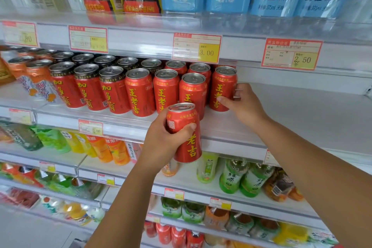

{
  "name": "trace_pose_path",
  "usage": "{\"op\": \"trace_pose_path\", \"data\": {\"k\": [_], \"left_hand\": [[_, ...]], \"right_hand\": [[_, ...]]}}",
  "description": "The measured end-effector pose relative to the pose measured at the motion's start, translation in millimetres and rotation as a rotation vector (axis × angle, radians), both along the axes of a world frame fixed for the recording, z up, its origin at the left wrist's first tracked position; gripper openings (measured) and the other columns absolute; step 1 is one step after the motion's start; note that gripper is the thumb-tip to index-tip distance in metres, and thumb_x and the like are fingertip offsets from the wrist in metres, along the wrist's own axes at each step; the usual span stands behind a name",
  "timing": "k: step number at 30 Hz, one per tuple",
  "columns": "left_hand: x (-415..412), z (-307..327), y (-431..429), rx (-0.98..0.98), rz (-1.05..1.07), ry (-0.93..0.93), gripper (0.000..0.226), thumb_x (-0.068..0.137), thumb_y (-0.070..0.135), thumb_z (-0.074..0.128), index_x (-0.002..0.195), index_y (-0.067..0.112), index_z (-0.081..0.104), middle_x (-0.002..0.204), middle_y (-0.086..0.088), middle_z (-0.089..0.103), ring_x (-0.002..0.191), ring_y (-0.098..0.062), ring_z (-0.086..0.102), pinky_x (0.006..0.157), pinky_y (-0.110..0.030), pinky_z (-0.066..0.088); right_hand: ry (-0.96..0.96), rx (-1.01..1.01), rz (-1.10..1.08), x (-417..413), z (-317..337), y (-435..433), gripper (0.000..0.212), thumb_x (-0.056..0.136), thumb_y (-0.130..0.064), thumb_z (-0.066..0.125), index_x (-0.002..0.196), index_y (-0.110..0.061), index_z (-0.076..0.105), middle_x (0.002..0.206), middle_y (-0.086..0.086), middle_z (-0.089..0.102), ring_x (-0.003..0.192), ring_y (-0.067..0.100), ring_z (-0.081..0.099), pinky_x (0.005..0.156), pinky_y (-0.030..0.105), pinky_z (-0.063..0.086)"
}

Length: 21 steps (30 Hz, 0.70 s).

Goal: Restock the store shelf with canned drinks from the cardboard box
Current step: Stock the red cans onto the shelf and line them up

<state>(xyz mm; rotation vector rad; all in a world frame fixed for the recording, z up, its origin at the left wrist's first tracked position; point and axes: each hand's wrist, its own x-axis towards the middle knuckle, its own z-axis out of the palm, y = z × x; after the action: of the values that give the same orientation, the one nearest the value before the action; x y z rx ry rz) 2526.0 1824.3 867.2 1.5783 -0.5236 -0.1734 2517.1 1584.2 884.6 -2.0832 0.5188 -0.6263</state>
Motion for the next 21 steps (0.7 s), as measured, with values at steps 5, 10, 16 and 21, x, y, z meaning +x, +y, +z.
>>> {"op": "trace_pose_path", "data": {"k": [5, 10, 16, 21], "left_hand": [[-1.5, 1.9, 0.9, 0.010, -0.011, 0.013, 0.051, 0.070, 0.040, 0.075, 0.118, 0.033, 0.061, 0.103, 0.011, 0.072, 0.095, -0.005, 0.069, 0.083, -0.028, 0.055], [-2.8, 7.8, 5.0, -0.055, -0.069, 0.098, 0.056, 0.070, 0.032, 0.082, 0.122, 0.027, 0.063, 0.107, 0.005, 0.073, 0.098, -0.011, 0.070, 0.080, -0.026, 0.055], [-6.8, 12.3, -0.4, -0.169, -0.166, 0.135, 0.048, 0.071, 0.019, 0.075, 0.118, 0.021, 0.067, 0.107, -0.003, 0.074, 0.100, -0.018, 0.070, 0.077, -0.026, 0.054], [-24.2, 26.1, -25.7, -0.191, -0.269, 0.021, 0.052, 0.070, 0.011, 0.082, 0.119, 0.017, 0.066, 0.108, -0.002, 0.074, 0.102, -0.015, 0.069, 0.082, -0.027, 0.055]], "right_hand": [[0.027, 0.036, -0.003, 0.0, 0.5, 1.6, 0.065, 0.081, -0.037, 0.075, 0.132, -0.014, 0.041, 0.127, 0.007, 0.058, 0.106, 0.018, 0.057, 0.085, 0.026, 0.040], [0.032, -0.071, -0.059, -33.0, 12.7, 17.0, 0.066, 0.086, -0.046, 0.066, 0.140, -0.019, 0.039, 0.137, 0.005, 0.051, 0.122, 0.020, 0.052, 0.096, 0.032, 0.042], [0.064, -0.032, 0.356, -107.9, 13.0, 77.5, 0.055, 0.083, -0.043, 0.069, 0.132, -0.039, 0.045, 0.129, -0.022, 0.053, 0.116, -0.007, 0.050, 0.097, 0.020, 0.041], [-0.027, 0.081, 0.384, -110.3, 5.7, 84.8, 0.072, 0.075, -0.034, 0.079, 0.133, -0.046, 0.037, 0.124, -0.029, 0.053, 0.108, -0.017, 0.052, 0.081, 0.003, 0.044]]}}
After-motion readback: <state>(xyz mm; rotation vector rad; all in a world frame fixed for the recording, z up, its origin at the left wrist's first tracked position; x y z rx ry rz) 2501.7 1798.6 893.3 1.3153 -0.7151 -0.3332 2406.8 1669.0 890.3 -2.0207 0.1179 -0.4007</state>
